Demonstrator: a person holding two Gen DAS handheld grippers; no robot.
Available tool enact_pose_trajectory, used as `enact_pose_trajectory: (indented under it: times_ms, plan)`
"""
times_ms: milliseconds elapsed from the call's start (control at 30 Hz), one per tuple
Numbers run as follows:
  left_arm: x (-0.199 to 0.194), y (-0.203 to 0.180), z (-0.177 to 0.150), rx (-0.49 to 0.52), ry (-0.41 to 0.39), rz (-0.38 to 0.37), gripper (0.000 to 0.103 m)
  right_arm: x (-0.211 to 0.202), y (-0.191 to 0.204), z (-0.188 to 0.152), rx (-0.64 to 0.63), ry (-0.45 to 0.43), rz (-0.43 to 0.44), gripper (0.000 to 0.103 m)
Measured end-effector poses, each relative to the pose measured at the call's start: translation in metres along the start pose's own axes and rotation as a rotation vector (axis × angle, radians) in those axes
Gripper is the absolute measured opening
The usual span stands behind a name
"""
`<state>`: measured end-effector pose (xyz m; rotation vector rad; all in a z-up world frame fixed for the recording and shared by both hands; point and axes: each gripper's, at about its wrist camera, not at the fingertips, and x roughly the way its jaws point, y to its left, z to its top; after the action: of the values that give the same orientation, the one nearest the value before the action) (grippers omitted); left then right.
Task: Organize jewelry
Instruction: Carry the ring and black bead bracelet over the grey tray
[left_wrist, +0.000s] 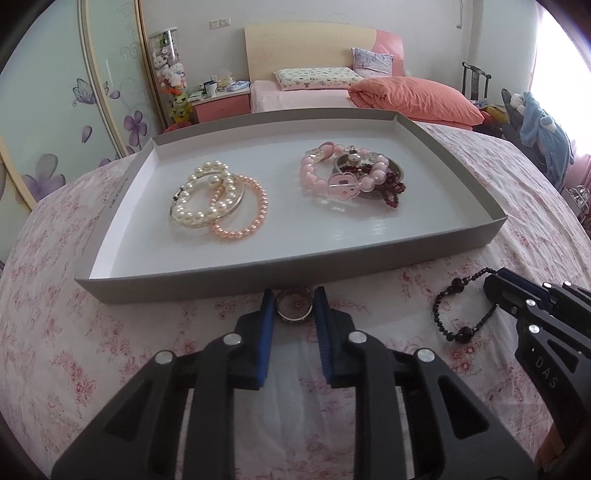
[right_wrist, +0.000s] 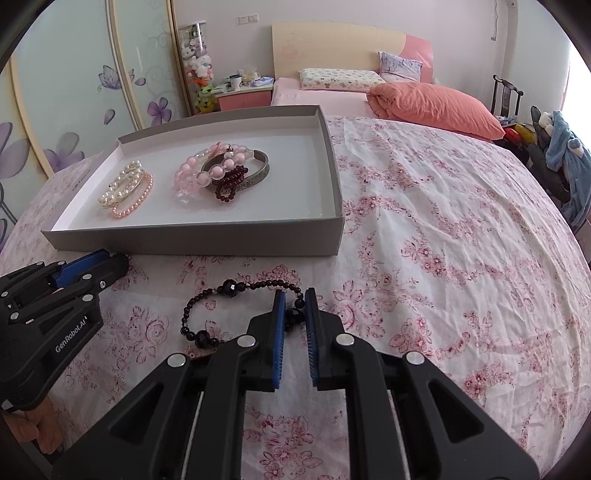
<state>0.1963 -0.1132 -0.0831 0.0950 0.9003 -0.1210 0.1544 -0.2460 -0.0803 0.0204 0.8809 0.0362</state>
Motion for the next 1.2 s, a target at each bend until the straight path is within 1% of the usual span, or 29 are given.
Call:
enact_pose_trajectory:
  times_ms: [133,233,400,467,1200]
  plan:
    - [-0.003,0.015,-0.004,-0.008,0.008,0.017,0.022,0.000,0.002,0.000,-0.014,0.001,0.012,0.012]
    - [-0.008,0.033,-0.010,-0.013,0.008,0.040,0.022,0.000,0.008,-0.001,-0.035,0.002,0.037,0.012]
    - [-0.016,0.064,-0.021,-0.034,0.009,0.075,0.023,-0.002,0.023,-0.004,-0.103,0.006,0.087,0.012]
    - [-0.019,0.071,-0.025,-0.043,0.008,0.076,0.023,-0.003,0.028,-0.005,-0.122,0.006,0.089,0.012]
    - [-0.019,0.077,-0.028,-0.072,-0.001,0.048,0.023,-0.002,0.027,-0.005,-0.117,0.008,0.099,0.012]
